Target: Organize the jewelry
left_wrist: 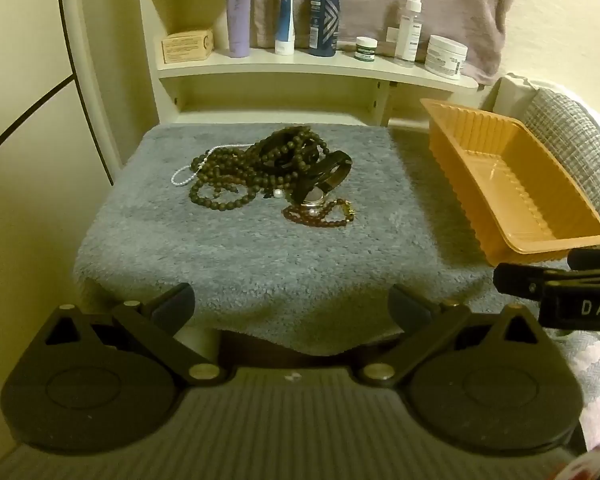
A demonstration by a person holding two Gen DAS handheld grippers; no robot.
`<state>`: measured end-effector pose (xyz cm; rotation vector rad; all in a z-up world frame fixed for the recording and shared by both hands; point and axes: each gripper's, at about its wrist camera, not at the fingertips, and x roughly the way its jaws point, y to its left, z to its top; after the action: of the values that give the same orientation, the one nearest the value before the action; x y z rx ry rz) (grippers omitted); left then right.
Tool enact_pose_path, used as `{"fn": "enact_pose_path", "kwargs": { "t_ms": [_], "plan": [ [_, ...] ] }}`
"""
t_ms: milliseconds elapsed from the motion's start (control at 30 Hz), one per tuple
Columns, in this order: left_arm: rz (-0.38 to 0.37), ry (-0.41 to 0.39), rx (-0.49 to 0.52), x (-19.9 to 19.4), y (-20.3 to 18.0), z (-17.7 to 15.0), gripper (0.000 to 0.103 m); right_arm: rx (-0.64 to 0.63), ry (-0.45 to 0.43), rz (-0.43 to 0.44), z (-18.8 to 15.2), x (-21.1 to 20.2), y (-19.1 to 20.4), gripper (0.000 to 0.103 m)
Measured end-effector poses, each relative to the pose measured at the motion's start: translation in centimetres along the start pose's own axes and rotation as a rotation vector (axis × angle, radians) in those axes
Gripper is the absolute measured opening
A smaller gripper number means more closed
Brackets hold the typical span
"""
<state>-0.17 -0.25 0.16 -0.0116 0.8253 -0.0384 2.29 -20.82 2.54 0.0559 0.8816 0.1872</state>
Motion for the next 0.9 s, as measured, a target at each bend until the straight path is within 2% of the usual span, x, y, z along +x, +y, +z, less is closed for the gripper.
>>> {"fn": "enact_pose_path", "kwargs": {
  "t_ms": [900],
  "plan": [
    [-0.002,0.000,0.000,0.07,0.09,0.02,0.102,0.000,-0.002,0.000,0.06,-0.08,0.02,0.103]
  ]
}}
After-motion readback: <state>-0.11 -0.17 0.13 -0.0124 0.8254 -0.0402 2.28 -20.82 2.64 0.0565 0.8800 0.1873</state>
